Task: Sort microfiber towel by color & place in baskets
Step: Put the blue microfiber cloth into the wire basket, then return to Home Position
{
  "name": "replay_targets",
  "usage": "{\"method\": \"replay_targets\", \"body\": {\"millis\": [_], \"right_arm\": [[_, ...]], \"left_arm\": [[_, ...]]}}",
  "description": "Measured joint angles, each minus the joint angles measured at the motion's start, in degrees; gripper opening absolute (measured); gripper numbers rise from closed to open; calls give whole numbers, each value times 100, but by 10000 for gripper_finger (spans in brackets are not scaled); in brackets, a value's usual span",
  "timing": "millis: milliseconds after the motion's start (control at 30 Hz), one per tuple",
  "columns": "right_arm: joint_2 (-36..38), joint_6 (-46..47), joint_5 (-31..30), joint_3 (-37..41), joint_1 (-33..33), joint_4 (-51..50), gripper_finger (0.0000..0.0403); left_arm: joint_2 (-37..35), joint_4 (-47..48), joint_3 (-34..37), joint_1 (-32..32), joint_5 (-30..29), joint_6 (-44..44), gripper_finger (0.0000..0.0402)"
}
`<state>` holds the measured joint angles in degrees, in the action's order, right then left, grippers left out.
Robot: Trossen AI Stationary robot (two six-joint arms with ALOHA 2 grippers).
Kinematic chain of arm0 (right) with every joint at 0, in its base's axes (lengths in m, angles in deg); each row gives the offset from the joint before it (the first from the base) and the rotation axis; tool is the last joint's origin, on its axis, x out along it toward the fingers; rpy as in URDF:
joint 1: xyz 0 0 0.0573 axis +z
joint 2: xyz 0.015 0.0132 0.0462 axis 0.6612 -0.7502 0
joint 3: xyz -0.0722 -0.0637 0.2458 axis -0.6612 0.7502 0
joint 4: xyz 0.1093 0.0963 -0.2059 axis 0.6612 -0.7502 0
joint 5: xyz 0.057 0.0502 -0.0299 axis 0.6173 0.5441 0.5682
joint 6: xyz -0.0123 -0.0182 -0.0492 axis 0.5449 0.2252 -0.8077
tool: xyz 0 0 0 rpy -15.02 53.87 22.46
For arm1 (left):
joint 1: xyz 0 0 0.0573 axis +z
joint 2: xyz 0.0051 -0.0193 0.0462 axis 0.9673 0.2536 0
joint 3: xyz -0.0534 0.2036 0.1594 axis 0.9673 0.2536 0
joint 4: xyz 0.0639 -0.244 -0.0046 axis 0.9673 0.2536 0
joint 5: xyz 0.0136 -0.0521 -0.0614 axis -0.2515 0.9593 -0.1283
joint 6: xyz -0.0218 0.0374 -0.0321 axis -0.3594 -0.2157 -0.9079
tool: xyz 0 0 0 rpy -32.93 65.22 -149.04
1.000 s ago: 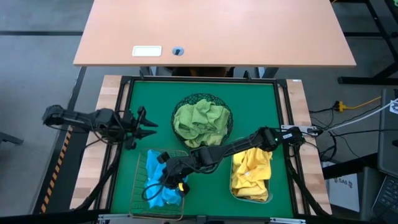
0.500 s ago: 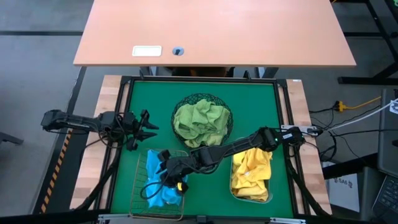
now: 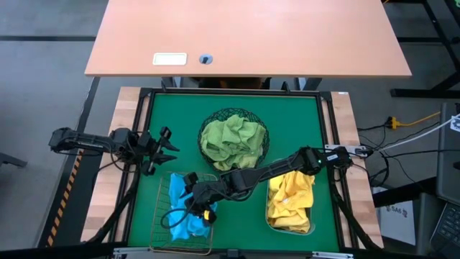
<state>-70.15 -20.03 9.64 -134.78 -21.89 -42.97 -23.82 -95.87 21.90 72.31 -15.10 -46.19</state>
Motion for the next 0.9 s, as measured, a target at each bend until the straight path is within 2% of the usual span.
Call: {"method": "replay_targets", "body": {"millis": [300,767,900], "right_arm": [[0,282,-205,0,2,6,286],[274,280,-59,-9,147,285,289],[450,279,-397,-11,109,230,289]], "left_arm": [[2,11,-2,0,7,-13,124],[4,66,-2,0,19,13,124],[4,107,-2,-2,429,219,124]]}}
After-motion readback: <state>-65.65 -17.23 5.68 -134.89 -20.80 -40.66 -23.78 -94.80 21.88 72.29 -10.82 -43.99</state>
